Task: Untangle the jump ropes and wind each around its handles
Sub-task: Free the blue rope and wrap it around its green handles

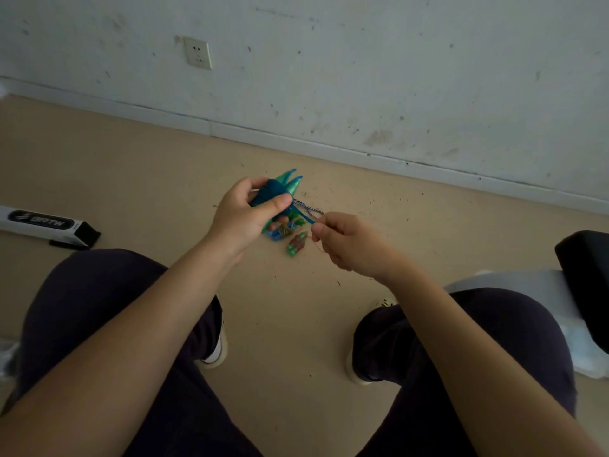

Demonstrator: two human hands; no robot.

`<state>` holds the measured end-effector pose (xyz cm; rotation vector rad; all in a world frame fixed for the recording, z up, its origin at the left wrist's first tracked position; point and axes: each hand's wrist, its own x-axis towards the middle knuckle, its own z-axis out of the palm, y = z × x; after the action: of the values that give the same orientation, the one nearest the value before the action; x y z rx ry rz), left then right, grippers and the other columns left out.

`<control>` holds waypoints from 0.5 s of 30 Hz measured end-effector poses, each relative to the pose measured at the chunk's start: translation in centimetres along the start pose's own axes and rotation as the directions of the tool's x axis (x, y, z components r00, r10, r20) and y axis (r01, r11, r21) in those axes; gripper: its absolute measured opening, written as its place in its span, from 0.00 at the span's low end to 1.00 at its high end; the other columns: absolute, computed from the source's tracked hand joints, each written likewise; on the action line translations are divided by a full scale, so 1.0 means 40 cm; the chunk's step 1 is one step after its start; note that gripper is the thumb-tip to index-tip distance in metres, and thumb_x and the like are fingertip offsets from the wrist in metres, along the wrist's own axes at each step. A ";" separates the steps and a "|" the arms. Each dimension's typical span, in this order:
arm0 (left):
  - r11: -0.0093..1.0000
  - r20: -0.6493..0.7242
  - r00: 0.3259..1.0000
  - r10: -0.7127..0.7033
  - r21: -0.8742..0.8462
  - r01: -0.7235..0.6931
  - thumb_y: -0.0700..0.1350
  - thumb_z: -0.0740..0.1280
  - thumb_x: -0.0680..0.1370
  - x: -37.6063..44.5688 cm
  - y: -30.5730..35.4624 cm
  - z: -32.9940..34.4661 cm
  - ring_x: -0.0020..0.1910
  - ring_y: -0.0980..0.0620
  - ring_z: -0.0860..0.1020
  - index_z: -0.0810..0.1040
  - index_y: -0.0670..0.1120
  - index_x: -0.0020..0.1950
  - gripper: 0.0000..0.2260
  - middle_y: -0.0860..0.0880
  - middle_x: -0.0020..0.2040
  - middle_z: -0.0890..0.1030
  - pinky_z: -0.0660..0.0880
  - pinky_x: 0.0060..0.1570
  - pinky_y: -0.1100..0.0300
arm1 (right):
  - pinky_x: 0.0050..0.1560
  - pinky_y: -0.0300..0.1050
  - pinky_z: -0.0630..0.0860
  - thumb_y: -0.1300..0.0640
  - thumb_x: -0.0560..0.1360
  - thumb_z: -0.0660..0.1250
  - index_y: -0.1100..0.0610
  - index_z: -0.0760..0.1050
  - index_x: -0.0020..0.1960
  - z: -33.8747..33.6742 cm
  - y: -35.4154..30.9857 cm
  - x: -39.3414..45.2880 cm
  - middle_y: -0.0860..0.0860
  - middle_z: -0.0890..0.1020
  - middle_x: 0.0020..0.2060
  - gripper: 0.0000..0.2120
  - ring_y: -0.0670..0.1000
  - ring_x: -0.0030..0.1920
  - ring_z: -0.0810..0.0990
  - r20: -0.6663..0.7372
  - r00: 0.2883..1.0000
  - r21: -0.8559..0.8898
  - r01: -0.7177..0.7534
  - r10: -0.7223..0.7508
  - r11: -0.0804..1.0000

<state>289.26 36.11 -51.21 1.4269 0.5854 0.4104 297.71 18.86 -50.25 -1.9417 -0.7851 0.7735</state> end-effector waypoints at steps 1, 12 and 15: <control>1.000 -0.039 0.999 0.011 0.020 -0.011 0.40 0.73 0.76 0.005 0.000 -0.005 0.34 0.52 0.83 0.74 0.40 0.63 0.18 0.42 0.50 0.83 0.75 0.30 0.64 | 0.24 0.36 0.65 0.56 0.83 0.59 0.55 0.72 0.41 -0.002 0.001 0.000 0.42 0.70 0.23 0.12 0.41 0.21 0.66 -0.008 1.000 -0.001 0.000 0.000 1.000; 0.992 -0.107 0.994 0.038 0.126 -0.024 0.41 0.74 0.76 0.008 -0.004 -0.006 0.34 0.55 0.83 0.75 0.43 0.61 0.16 0.47 0.48 0.84 0.77 0.31 0.64 | 0.23 0.40 0.68 0.61 0.81 0.62 0.53 0.76 0.60 -0.038 0.012 -0.003 0.54 0.78 0.28 0.09 0.51 0.23 0.72 -0.170 0.982 0.110 0.102 -0.082 0.989; 0.991 -0.087 0.996 0.028 0.132 -0.016 0.41 0.74 0.75 0.006 -0.010 -0.001 0.33 0.55 0.83 0.75 0.43 0.62 0.17 0.45 0.48 0.84 0.76 0.31 0.64 | 0.26 0.40 0.71 0.63 0.81 0.62 0.58 0.79 0.52 -0.038 0.012 -0.008 0.56 0.80 0.30 0.07 0.53 0.24 0.76 -0.066 0.990 0.288 0.138 -0.124 0.948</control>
<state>289.39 36.22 -51.65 1.5476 0.6790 0.4615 298.77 17.68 -49.98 -1.6210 -0.7196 0.7166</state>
